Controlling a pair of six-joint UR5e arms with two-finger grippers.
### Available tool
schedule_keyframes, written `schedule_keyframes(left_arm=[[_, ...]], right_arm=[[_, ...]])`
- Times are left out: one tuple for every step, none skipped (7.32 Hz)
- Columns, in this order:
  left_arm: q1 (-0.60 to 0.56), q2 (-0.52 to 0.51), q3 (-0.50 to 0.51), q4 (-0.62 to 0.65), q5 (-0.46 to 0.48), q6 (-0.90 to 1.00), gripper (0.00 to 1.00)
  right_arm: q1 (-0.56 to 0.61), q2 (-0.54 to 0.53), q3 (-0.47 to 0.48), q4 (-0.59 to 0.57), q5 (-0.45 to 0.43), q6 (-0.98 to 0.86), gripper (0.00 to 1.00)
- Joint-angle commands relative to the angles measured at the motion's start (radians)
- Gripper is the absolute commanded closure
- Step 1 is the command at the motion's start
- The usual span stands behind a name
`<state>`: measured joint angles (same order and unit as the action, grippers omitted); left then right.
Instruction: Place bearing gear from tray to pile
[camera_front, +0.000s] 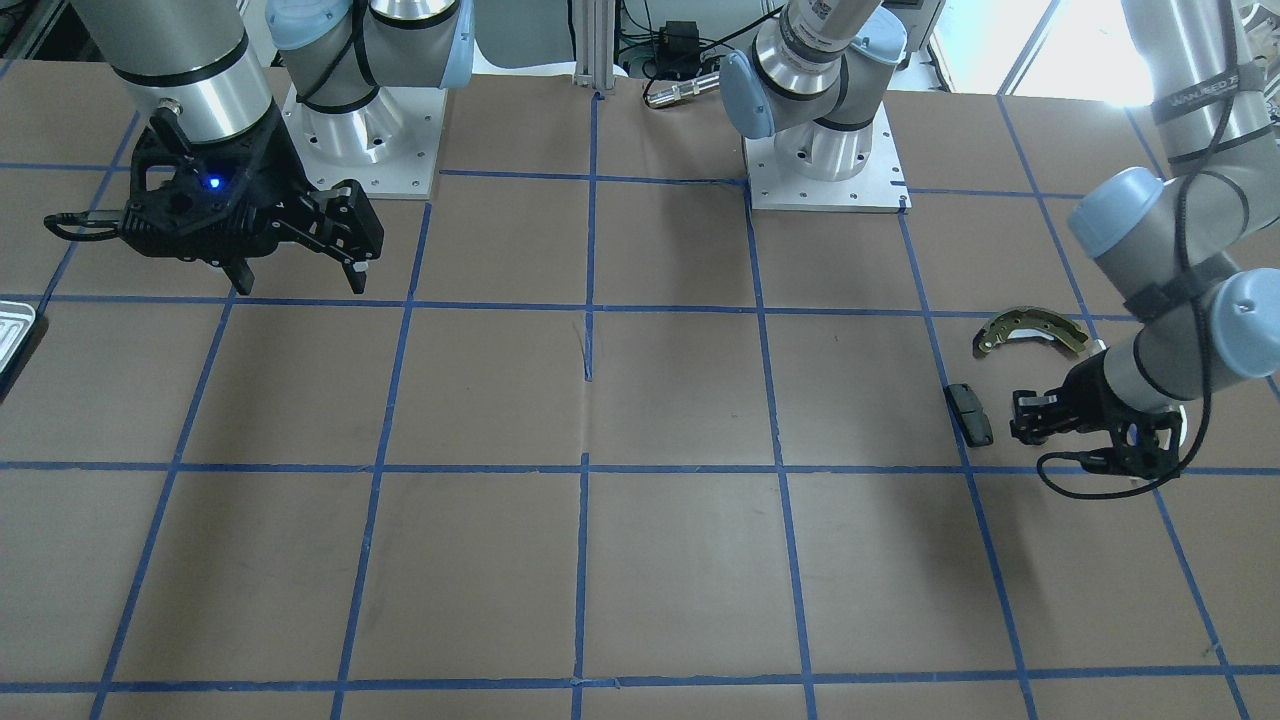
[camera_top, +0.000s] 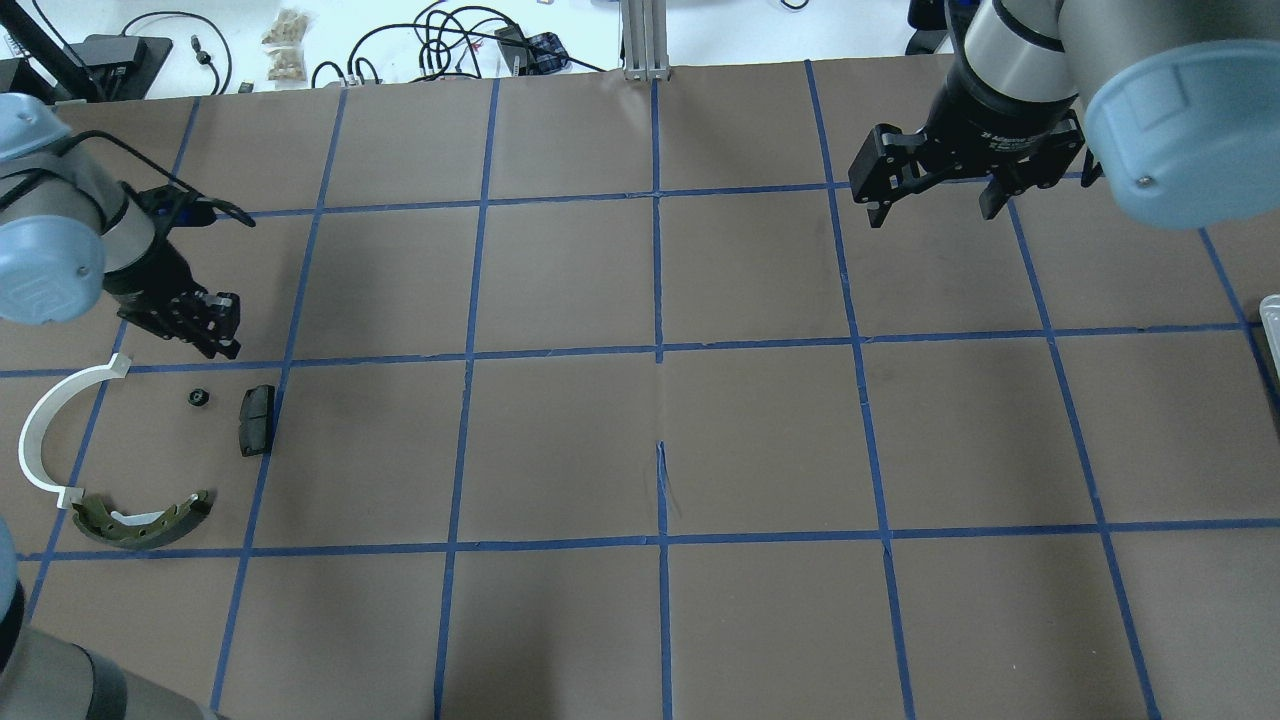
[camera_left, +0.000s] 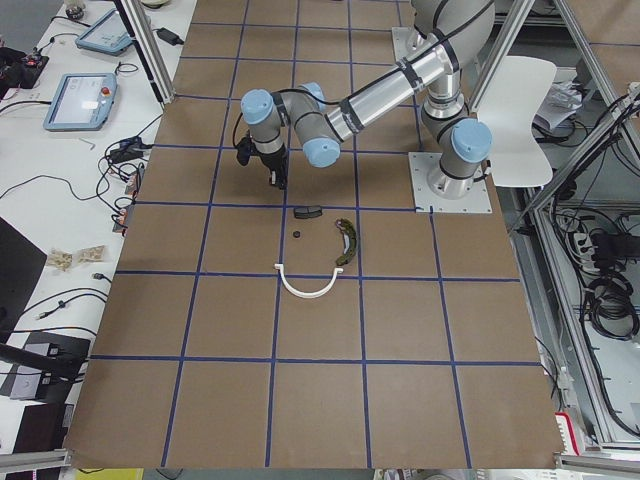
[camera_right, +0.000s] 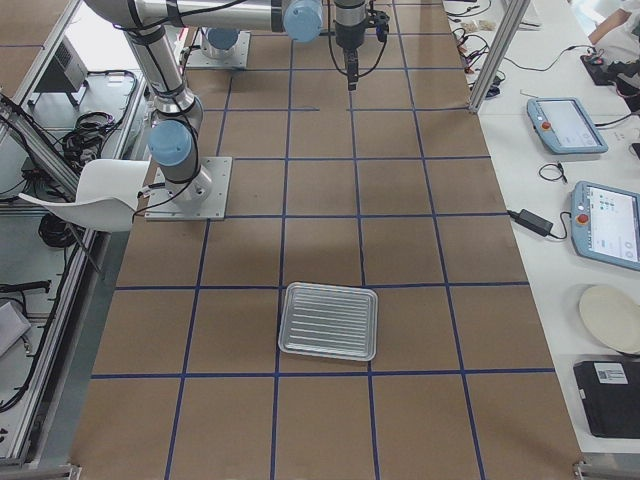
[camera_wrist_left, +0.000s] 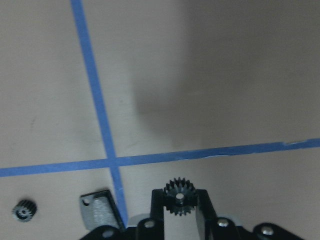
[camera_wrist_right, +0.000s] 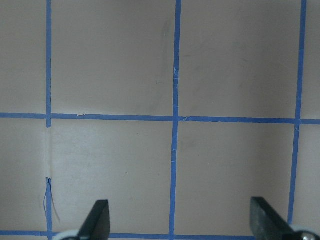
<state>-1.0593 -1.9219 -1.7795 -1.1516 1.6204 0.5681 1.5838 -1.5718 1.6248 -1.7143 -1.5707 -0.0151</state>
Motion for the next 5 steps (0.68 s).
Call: schedule_keyframes(left_arm=[[0.091, -0.022, -0.011, 0.056, 0.001, 0.114, 1.00], [0.093, -0.038, -0.005, 0.076, 0.001, 0.121, 1.00], [0.096, -0.052, -0.008, 0.081, 0.000, 0.131, 1.00], [0.100, -0.061, -0.011, 0.088, 0.001, 0.136, 1.00], [0.114, -0.072, -0.011, 0.090, 0.000, 0.136, 1.00]], right_arm=[[0.004, -0.010, 0.001, 0.004, -0.005, 0.004, 0.00], [0.001, -0.010, 0.001, 0.005, -0.006, 0.004, 0.00], [0.001, -0.011, 0.003, 0.005, -0.002, 0.004, 0.00], [0.001, -0.011, 0.003, 0.005, 0.000, 0.004, 0.00], [0.001, -0.011, 0.003, 0.005, -0.002, 0.003, 0.00]])
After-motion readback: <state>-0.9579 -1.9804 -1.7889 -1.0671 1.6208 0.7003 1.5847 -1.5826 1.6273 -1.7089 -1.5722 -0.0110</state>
